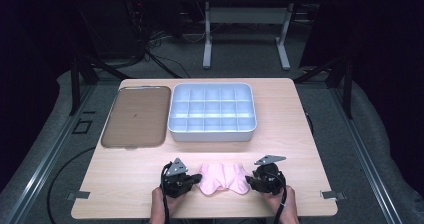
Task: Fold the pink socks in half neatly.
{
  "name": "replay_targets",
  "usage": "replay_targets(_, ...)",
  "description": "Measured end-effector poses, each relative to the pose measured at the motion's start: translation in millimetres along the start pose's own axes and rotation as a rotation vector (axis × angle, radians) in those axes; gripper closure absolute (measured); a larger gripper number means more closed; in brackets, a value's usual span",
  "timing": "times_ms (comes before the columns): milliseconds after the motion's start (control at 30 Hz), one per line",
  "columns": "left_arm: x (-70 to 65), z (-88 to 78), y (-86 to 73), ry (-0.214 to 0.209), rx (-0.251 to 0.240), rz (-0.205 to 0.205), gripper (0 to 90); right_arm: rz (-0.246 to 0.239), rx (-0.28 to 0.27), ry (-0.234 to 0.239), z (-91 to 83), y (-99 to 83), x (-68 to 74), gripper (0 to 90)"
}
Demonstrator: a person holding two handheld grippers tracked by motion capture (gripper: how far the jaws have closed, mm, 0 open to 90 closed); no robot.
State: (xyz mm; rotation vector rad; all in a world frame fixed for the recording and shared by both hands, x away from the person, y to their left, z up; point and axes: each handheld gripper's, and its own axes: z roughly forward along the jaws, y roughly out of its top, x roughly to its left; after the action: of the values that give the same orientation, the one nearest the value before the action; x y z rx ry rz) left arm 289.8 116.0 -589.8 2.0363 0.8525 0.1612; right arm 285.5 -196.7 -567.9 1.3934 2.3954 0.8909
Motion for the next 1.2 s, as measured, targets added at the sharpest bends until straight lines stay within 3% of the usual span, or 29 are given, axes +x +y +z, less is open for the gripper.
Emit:
replay_targets(67, 0.0, 0.0, 0.0, 0.000, 0.000, -0.001, 89.3, -0.013, -0.003, -0.011, 0.3, -0.6, 2.1, 75.8)
replay_targets(133, 0.3, -0.2, 0.1, 0.000, 0.003, 0.002, 89.2, -0.002, 0.005, 0.009, 0.5, -0.2, 1.4, 82.7)
replay_targets(367, 0.0, 0.0, 0.0, 0.000, -0.001, 0.001, 89.3, 0.084, -0.015, 0.087, -2.6, 0.2, -5.9, 84.8)
replay_targets(500, 0.1, 0.0, 0.0, -0.001, -0.001, -0.001, 89.2, 0.087, -0.060, 0.132, -17.6, 12.4, -1.7, 84.7)
replay_targets(700, 0.6, -0.1, 0.1, -0.002, 0.002, 0.000, 89.2, 0.021, -0.086, 0.188, -33.0, 40.0, 19.2, 84.7)
replay_targets(833, 0.6, 0.0, 0.0, 0.001, -0.001, -0.003, 89.2, -0.052, -0.092, 0.216, -30.0, 62.7, 41.4, 84.7)
replay_targets(1000, 0.5, -0.2, 0.1, -0.002, 0.002, 0.000, 89.2, -0.142, -0.038, 0.245, -3.7, 81.8, 72.9, 84.7)
replay_targets(1133, 0.5, -0.1, 0.0, 0.001, 0.000, -0.001, 89.1, -0.194, 0.014, 0.262, 26.1, 77.7, 88.7, 84.2)
replay_targets(1200, 0.6, -0.1, 0.0, 0.000, 0.000, -0.001, 89.1, -0.209, 0.031, 0.275, 33.4, 73.3, 89.1, 80.9)
